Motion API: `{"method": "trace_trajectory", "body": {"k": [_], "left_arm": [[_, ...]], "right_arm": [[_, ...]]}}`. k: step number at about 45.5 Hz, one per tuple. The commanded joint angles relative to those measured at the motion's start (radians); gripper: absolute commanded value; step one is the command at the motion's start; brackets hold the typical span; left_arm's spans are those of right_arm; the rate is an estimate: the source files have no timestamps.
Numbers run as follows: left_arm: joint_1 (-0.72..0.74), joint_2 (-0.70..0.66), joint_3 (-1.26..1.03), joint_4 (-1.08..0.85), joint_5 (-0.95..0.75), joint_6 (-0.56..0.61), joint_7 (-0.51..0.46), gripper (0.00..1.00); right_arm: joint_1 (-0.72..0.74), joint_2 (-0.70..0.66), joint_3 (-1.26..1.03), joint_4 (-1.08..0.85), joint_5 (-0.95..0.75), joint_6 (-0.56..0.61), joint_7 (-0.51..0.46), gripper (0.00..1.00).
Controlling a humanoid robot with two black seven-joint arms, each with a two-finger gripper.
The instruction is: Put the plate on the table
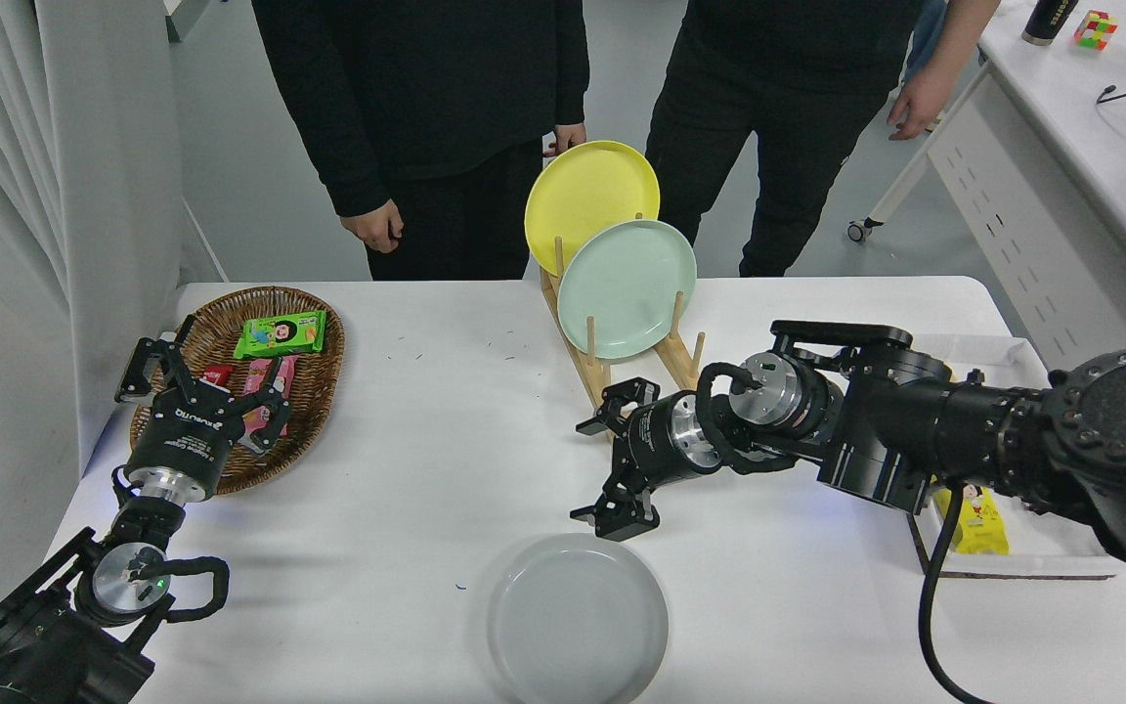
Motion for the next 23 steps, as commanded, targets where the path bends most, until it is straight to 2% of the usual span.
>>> {"method": "trace_trajectory", "body": {"k": [1,6,11,23], "left_arm": [[0.000,0.000,0.000,-0.001,0.000,0.000,0.000,0.98],[0.000,0.000,0.000,0.001,0.000,0.000,0.000,0.98],[0.000,0.000,0.000,-0.001,0.000,0.001,0.000,0.98],[0.000,0.000,0.000,-0.001,0.000,0.001,0.000,0.98]], "right_arm": [[-0.019,0.004,0.187,-0.108,-0.272,0.167,0.004,0.99],[-0.047,0.005,0.341,-0.145,-0.428,0.190,0.004,0.99],[-0.059,0.008,0.455,-0.178,-0.545,0.271,0.004,0.99],[-0.095,0.010,0.682,-0.188,-0.573,0.457,0.004,0.99]]}}
